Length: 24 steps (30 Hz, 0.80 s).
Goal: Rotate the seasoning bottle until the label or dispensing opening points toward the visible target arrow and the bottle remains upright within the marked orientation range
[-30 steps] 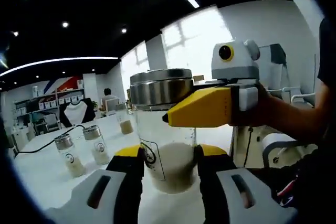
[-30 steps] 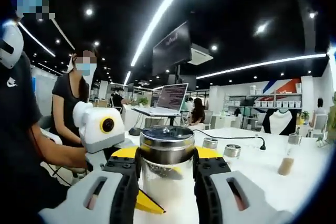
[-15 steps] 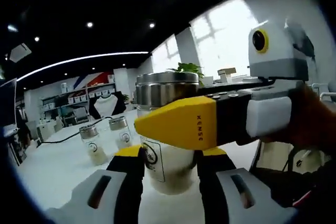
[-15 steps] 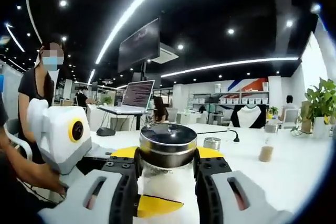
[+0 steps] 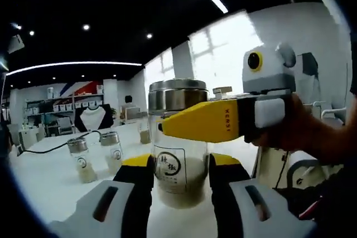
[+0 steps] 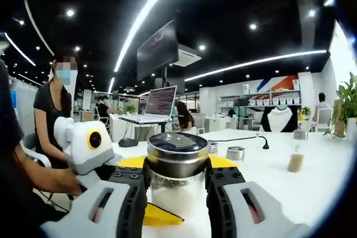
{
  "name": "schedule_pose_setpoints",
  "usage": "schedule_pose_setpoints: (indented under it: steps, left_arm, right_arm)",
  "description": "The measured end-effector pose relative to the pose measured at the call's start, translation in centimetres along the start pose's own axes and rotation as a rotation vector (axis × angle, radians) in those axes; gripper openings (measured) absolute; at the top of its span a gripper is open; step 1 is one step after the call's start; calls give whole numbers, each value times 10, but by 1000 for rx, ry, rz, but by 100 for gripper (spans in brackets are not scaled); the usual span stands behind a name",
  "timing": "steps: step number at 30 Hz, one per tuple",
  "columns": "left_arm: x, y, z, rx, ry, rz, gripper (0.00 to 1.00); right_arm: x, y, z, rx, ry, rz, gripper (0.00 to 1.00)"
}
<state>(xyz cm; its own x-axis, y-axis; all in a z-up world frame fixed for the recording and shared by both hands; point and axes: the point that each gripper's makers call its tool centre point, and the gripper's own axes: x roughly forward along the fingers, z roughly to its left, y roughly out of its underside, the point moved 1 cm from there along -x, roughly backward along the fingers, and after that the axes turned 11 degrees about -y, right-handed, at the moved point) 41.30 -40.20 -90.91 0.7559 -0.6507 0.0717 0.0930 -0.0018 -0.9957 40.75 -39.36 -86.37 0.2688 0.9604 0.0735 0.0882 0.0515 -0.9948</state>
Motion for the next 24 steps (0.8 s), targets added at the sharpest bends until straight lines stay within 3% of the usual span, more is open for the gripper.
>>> schedule_pose_setpoints:
  steps: [3,6,12,15,17,20,24]
  left_arm:
    - [-3,-5,-7,-34,86,-12,42]
    - [-5,-1,-14,-94,165,26,42]
    - [-6,0,-20,-75,204,44,41]
    - [-4,2,-13,-20,119,44,41]
    - [-1,7,-6,13,33,82,41]
    - [2,10,4,57,-80,90,41]
    - [6,15,6,59,-130,97,40]
  right_arm:
    - [-3,-6,9,-2,-88,-30,37]
    - [-5,-5,16,-14,-139,-13,37]
    - [-10,-4,20,2,-190,-35,37]
    - [-9,-1,13,26,-143,-43,37]
    - [-9,3,5,14,-92,-28,37]
    - [-6,6,-2,0,8,-9,37]
    - [-3,10,-7,8,83,17,37]
